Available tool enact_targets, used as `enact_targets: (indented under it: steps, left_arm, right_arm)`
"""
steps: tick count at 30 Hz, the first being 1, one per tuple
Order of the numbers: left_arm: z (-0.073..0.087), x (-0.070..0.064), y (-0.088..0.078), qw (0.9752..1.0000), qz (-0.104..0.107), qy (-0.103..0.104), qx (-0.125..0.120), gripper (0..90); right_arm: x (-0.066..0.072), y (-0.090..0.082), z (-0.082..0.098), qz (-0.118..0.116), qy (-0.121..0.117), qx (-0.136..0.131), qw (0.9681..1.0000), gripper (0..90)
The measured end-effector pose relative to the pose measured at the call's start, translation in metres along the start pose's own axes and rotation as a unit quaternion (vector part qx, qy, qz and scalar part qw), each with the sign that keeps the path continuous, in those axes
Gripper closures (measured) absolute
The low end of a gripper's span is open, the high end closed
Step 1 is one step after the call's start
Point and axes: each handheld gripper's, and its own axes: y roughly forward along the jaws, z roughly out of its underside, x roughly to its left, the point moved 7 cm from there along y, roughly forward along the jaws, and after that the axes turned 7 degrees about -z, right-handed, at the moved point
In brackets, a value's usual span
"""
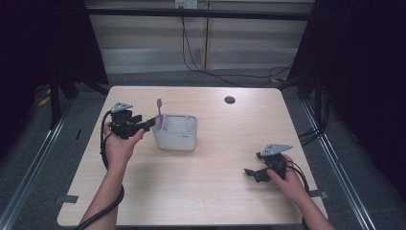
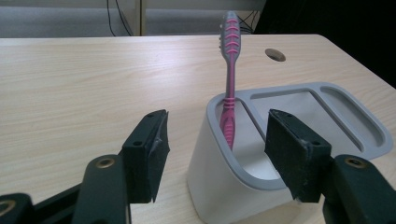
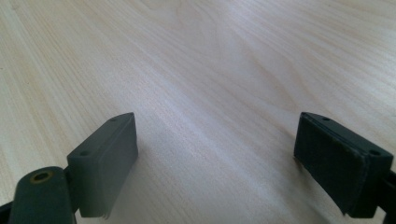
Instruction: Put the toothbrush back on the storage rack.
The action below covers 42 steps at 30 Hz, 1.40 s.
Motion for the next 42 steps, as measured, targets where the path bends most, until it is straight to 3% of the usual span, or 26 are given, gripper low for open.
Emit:
enact_targets:
  steps: [24, 42]
  left_arm:
    - [0.015, 0.014, -0.011, 1.0000, 0.002, 0.007, -0.005, 23.5]
    - [0.033, 0.019, -0.014, 0.9999, 0.011, 0.006, -0.003, 19.1]
  right_arm:
    - [0.000, 0.000, 0.000, 0.000, 0.000, 0.000, 1.0000, 12.7]
    - [0.000, 0.000, 0.000, 0.000, 0.000, 0.000, 1.0000, 12.6]
